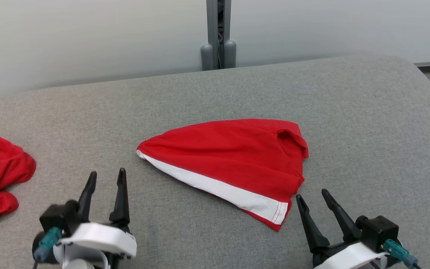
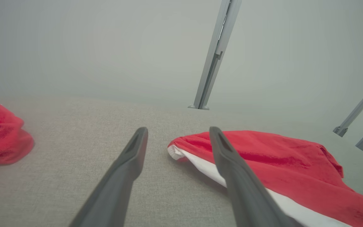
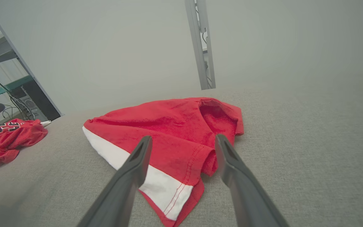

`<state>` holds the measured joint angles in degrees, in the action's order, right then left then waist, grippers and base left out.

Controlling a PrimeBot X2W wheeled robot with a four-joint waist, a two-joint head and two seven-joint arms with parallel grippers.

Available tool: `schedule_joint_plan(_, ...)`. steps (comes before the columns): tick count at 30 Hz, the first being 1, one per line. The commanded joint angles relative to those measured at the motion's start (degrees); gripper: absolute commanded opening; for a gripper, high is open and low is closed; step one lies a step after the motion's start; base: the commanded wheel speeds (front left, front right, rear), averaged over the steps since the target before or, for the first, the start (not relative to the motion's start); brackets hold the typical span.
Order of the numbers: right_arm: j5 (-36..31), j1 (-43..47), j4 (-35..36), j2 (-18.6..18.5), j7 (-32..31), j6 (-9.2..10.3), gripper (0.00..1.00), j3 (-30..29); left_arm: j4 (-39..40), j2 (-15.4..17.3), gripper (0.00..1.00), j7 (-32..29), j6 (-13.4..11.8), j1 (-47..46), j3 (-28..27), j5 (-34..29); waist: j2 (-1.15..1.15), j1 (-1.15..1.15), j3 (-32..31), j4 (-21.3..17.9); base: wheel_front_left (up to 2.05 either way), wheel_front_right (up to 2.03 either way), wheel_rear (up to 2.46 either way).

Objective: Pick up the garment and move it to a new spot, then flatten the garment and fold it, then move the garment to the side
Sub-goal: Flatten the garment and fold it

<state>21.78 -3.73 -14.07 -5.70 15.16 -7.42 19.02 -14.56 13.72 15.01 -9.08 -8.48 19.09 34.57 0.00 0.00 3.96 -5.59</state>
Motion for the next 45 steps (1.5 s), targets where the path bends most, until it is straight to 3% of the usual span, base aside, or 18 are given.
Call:
schedule_joint_plan(1, 0.73, 1.01, -0.90, -0.64, 0.04, -0.14, 1.00, 0.27, 3.10, -1.84, 1.00, 0.14, 0.72, 3.32, -2.38, -2.79, 0.00, 0.00, -0.87, 0.65, 0.00, 0.00, 0.00)
schedule_joint_plan(7, 1.79, 2.06, -2.59, -1.10, 0.04, -0.14, 1.00, 0.89, 9.63, -6.92, 1.00, 0.14, 1.87, 10.85, -6.57, -12.09, 0.00, 0.00, -2.19, 1.66, 0.00, 0.00, 0.00)
schedule_joint_plan(15, 3.20, 0.42, -7.92, -1.30, 0.04, -0.14, 1.00, 1.61, 9.80, -9.67, 1.00, 0.14, 4.48, 13.51, -7.79, -17.58, 0.00, 0.00, -2.62, 3.65, 0.00, 0.00, 0.00)
schedule_joint_plan(23, 5.67, -5.31, -18.80, -0.06, 0.03, -0.14, 1.00, 3.28, 9.63, -10.52, 1.00, 0.14, 6.46, 12.35, -7.98, -19.77, 0.00, 0.00, -1.57, 6.82, 0.00, 0.00, 0.00)
schedule_joint_plan(34, 6.77, -8.33, -25.22, -0.12, 0.03, -0.14, 1.00, 4.04, 9.68, -10.72, 1.00, 0.14, 6.85, 10.95, -7.95, -19.64, 0.00, 0.00, -0.03, 10.15, 0.00, 0.00, 0.00)
schedule_joint_plan(35, 6.64, -8.41, -25.36, -0.15, 0.03, -0.14, 0.49, 3.93, 9.80, -10.73, 1.00, 0.14, 6.67, 10.78, -7.81, -19.38, 0.00, 0.00, 0.08, 10.36, 0.00, 0.00, 0.00)
schedule_joint_plan(38, 6.00, -8.52, -26.53, -0.30, 0.03, -0.14, 0.00, 4.11, 10.00, -10.72, 1.00, 0.14, 6.43, 10.66, -7.54, -19.15, 0.00, 0.00, 0.35, 10.78, 0.00, 0.00, 0.00)
schedule_joint_plan(45, 2.85, -8.37, -26.09, -1.79, 0.04, -0.14, 0.00, 1.64, 10.30, -10.73, 1.00, 0.14, 6.00, 10.20, -8.02, -19.03, 0.00, 0.00, 0.76, 10.66, 0.00, 0.00, 0.00)
